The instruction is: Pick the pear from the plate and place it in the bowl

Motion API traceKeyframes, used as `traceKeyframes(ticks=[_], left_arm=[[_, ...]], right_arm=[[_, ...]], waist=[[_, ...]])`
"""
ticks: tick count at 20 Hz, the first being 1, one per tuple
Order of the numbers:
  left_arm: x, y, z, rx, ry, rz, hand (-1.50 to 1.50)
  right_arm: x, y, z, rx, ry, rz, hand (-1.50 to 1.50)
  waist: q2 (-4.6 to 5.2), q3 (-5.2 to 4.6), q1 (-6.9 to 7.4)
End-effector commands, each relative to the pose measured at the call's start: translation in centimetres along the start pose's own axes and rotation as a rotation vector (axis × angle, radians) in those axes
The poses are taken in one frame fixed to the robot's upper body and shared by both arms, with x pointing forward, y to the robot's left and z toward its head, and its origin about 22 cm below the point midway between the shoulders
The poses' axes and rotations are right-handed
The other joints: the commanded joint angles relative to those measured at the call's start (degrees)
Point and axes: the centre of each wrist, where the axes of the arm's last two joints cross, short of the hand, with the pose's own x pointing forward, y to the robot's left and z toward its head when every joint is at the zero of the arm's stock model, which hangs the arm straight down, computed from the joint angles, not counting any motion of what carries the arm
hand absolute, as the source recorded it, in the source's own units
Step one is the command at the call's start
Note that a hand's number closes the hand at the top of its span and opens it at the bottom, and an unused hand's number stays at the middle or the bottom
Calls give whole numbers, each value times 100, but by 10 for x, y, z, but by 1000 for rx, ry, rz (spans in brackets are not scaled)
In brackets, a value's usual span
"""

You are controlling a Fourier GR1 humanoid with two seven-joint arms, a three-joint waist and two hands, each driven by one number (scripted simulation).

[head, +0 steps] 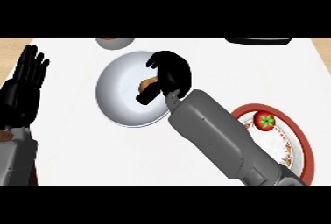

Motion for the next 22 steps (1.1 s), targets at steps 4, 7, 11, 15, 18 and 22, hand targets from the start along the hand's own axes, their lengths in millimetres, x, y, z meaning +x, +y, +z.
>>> traceKeyframes(ticks=[4, 7, 11, 15, 18, 22], left_arm=[[8, 2, -11, 0, 15, 3, 0], [-2, 7, 3, 19, 16, 0, 0], [-4, 11, 7, 25, 24, -12, 0], [-16, 36, 15, 60, 9, -1, 0], [1, 25, 2, 62, 24, -21, 0], [8, 22, 14, 37, 12, 2, 0]], right_arm=[[-11, 8, -3, -161, -109, -270, -150], [-18, 5, -10, -311, -123, -333, -150], [-16, -12, -14, -404, -81, -419, -150], [-74, -33, -16, -475, -23, -478, -150], [-109, -59, -3, -493, -29, -521, -150], [-153, -83, 13, -529, -59, -551, -150]], waist=[[-15, 6, -54], [-36, 4, -119], [-78, 1, -254], [-76, 1, -298], [-92, 7, -379], [-76, 8, -288]])
